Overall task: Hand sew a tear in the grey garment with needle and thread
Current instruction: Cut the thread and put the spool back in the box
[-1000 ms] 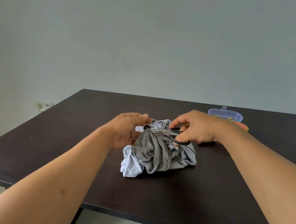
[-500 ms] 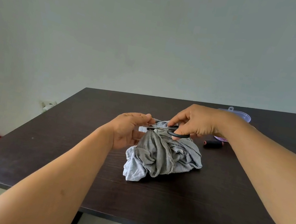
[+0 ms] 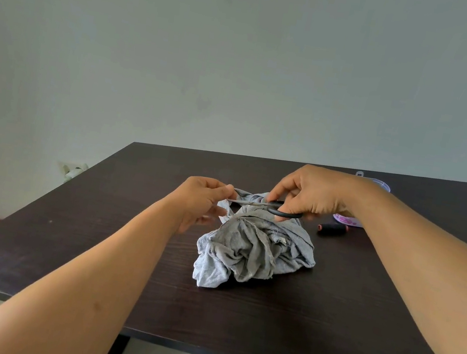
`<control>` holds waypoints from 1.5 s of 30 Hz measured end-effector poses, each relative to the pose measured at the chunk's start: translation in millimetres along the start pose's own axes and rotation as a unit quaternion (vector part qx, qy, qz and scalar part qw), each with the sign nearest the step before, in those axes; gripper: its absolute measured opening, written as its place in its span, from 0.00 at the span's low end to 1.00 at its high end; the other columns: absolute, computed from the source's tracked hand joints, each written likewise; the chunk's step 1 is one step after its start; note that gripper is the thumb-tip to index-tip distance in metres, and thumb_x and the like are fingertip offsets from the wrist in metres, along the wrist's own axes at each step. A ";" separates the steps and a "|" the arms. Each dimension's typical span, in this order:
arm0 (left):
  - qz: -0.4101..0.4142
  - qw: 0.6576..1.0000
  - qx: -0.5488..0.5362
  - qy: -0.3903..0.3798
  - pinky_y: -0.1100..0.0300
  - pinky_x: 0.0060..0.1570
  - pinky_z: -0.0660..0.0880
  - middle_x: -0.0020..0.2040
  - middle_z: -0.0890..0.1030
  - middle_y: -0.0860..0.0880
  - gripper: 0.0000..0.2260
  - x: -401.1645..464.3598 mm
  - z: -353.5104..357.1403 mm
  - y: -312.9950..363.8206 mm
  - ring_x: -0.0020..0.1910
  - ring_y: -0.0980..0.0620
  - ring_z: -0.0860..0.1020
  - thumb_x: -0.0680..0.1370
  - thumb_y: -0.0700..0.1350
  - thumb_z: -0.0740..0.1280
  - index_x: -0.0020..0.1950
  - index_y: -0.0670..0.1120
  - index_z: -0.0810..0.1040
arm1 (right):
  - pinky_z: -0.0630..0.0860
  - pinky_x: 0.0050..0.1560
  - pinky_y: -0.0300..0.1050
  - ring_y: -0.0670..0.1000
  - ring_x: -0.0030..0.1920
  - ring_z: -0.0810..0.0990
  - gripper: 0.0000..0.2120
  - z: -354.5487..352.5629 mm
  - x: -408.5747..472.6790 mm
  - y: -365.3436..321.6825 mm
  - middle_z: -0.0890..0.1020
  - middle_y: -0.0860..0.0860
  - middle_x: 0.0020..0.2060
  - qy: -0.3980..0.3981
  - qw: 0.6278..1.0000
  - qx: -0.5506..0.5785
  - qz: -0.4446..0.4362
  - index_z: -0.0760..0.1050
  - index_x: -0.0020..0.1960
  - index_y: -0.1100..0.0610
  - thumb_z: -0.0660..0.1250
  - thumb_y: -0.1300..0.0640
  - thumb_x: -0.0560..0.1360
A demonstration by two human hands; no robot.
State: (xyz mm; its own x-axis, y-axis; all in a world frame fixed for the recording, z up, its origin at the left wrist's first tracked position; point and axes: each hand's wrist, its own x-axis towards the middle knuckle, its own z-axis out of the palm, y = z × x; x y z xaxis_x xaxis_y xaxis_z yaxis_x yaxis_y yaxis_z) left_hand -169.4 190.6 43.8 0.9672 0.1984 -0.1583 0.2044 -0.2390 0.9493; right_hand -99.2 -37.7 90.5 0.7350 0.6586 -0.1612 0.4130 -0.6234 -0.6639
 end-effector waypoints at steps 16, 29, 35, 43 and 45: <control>0.180 0.890 0.412 0.074 0.45 0.61 0.74 0.65 0.77 0.50 0.16 -16.8 61.0 10.9 0.62 0.46 0.77 0.78 0.56 0.62 0.63 0.52 0.79 | 0.79 0.51 0.51 0.50 0.33 0.80 0.08 -5.9 -56.5 44.4 0.86 0.45 0.37 0.172 0.982 -0.023 0.079 0.79 0.53 0.49 0.71 0.54 0.74; 0.304 0.761 0.558 0.128 0.47 0.55 0.68 0.61 0.77 0.53 0.16 -26.2 123.5 -55.0 0.61 0.46 0.73 0.78 0.54 0.62 0.63 0.53 0.76 | 0.66 0.30 0.41 0.54 0.33 0.74 0.15 13.0 -113.8 135.6 0.74 0.53 0.32 0.233 0.896 -0.208 0.316 0.72 0.34 0.56 0.73 0.49 0.69; 0.311 0.761 0.554 0.129 0.48 0.55 0.68 0.62 0.76 0.55 0.18 -23.0 116.5 -62.8 0.62 0.48 0.74 0.77 0.54 0.63 0.66 0.55 0.75 | 0.70 0.32 0.40 0.54 0.34 0.77 0.12 12.8 -111.7 143.0 0.76 0.52 0.32 0.193 0.885 -0.204 0.371 0.74 0.35 0.56 0.76 0.52 0.66; 0.315 0.773 0.535 0.128 0.48 0.55 0.69 0.60 0.77 0.56 0.15 -21.3 112.9 -62.7 0.61 0.48 0.74 0.76 0.54 0.64 0.63 0.56 0.77 | 0.76 0.41 0.45 0.55 0.40 0.78 0.11 9.6 -93.1 110.1 0.76 0.50 0.37 0.190 0.890 -0.236 0.341 0.75 0.41 0.54 0.75 0.49 0.69; 0.315 0.774 0.535 0.121 0.48 0.56 0.68 0.62 0.76 0.56 0.16 -20.9 111.8 -62.6 0.63 0.49 0.73 0.78 0.54 0.64 0.65 0.56 0.76 | 0.71 0.38 0.44 0.54 0.39 0.75 0.15 20.2 -75.9 97.4 0.74 0.51 0.34 0.192 0.928 -0.169 0.272 0.73 0.36 0.55 0.70 0.46 0.73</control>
State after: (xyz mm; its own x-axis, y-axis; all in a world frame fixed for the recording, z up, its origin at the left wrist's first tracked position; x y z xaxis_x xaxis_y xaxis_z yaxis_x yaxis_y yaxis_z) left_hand -185.5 95.1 -42.7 0.8952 -0.1366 0.4242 -0.1636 -0.9861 0.0278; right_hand -125.6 -139.9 23.3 0.9947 0.0487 -0.0906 0.0211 -0.9588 -0.2833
